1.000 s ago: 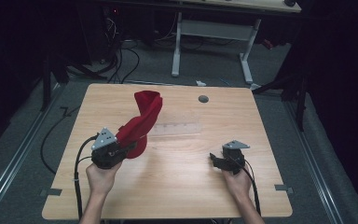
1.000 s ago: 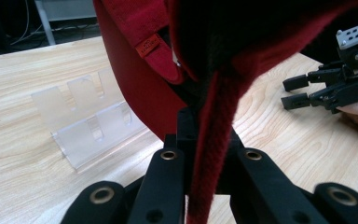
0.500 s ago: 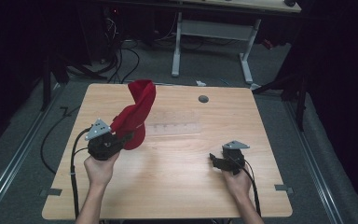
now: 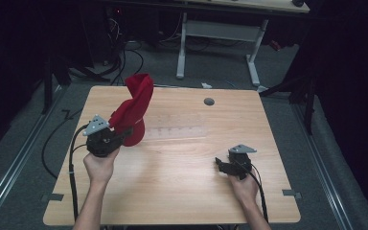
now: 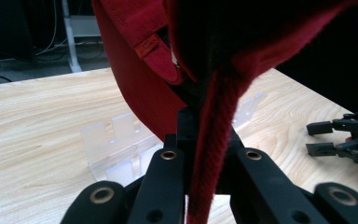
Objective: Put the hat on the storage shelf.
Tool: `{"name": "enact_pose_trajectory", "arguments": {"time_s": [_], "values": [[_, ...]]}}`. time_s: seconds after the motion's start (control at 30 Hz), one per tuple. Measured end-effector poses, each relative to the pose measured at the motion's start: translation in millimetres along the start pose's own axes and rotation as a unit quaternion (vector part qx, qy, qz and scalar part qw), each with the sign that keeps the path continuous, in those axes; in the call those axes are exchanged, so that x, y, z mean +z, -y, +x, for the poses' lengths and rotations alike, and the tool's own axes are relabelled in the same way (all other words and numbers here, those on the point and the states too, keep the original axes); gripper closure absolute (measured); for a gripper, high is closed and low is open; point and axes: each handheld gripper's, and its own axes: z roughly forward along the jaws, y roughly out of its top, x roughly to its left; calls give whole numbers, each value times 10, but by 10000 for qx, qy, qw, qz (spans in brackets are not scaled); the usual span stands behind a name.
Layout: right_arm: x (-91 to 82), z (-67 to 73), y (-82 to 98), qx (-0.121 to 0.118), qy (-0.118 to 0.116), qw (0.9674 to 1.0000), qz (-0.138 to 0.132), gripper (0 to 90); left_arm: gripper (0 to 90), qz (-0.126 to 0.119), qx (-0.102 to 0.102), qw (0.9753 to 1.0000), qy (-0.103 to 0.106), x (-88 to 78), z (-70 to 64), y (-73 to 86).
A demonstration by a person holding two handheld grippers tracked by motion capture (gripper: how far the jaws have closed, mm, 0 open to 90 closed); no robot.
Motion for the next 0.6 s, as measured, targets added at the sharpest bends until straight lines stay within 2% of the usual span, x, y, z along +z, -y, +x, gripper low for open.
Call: {"name": "enact_pose_trajectory", "arguments": {"time_s": [0.27, 0.6], "values": [[0, 0, 0, 0, 0, 10000, 1, 340, 852, -72, 143, 9998, -90, 109, 37, -74], [0, 1, 0, -2, -4, 10000, 2, 339, 851, -169, 126, 9995, -216, 215, 145, -132]]}}
